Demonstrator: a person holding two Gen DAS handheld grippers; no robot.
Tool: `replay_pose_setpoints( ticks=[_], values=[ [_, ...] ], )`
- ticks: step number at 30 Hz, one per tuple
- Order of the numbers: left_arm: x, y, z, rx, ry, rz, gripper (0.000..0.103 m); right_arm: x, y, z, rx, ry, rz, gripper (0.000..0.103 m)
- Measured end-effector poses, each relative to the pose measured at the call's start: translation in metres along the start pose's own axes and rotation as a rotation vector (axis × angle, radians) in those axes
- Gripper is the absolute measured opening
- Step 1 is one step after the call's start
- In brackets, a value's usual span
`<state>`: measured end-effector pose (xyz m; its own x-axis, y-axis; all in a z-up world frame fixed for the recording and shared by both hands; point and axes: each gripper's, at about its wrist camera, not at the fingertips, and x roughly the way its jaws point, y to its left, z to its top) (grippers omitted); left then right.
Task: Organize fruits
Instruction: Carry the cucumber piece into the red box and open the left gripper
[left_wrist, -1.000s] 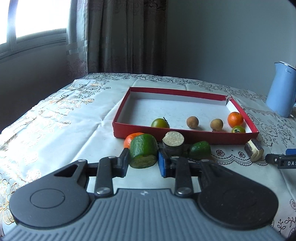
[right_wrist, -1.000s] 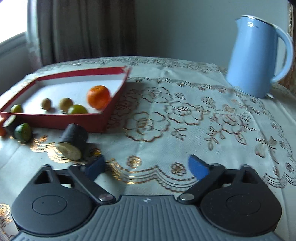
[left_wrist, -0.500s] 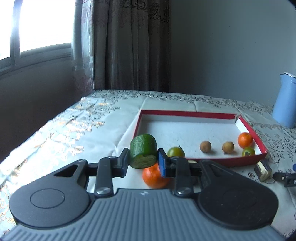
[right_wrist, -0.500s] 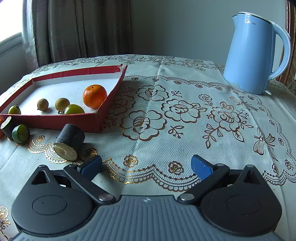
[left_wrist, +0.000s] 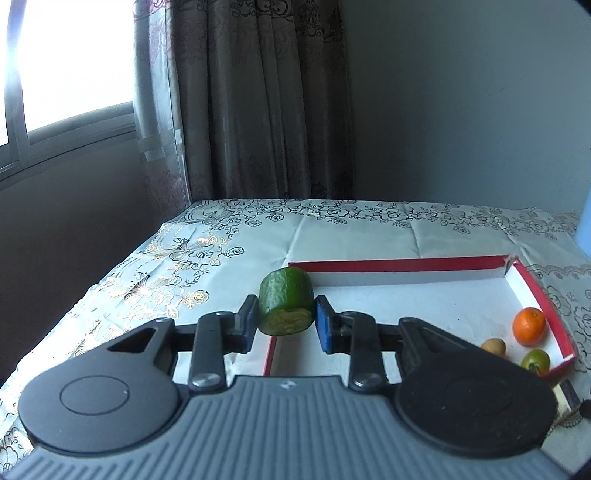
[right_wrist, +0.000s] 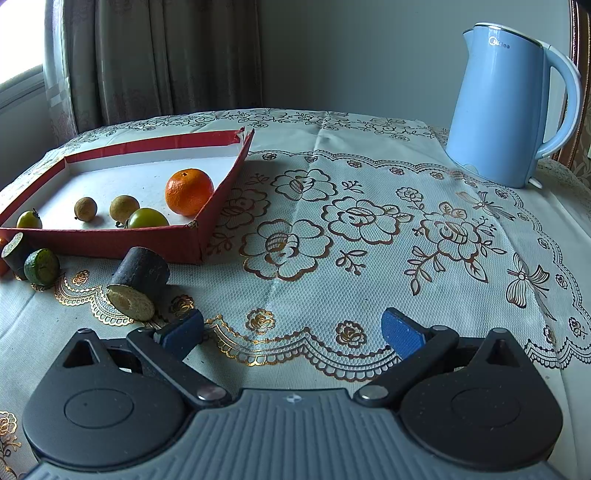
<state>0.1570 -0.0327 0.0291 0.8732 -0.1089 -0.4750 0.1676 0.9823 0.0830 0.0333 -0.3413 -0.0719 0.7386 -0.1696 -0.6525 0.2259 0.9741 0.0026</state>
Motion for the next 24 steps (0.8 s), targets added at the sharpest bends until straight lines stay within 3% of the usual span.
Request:
replay_pose_setpoints(
  ticks=[7, 15, 21, 23, 24],
  values=[
    [0.043, -0.008, 0.003, -0.019, 0.084, -0.005, 0.029, 0.000, 0.000, 0.000, 0.000, 0.000, 0.000, 0.103],
    [0.076, -0.013, -0.022, -0.009, 0.200, 0.006, 0.032, 0.000, 0.000, 0.000, 0.001, 0.000, 0.000, 0.103],
    [0.055, -0.014, -0.026, 0.017, 0.153, -0.003, 0.041, 0.000, 0.000, 0.000, 0.001, -0.001, 0.000, 0.103],
    [0.034, -0.011, -0.025, 0.013, 0.096, 0.020, 0.061, 0.000, 0.000, 0.000, 0.002, -0.001, 0.000, 0.103],
    [0.023, -0.008, -0.027, 0.010, 0.059, 0.033, 0.076, 0.000, 0.000, 0.000, 0.005, -0.002, 0.003, 0.103]
  ],
)
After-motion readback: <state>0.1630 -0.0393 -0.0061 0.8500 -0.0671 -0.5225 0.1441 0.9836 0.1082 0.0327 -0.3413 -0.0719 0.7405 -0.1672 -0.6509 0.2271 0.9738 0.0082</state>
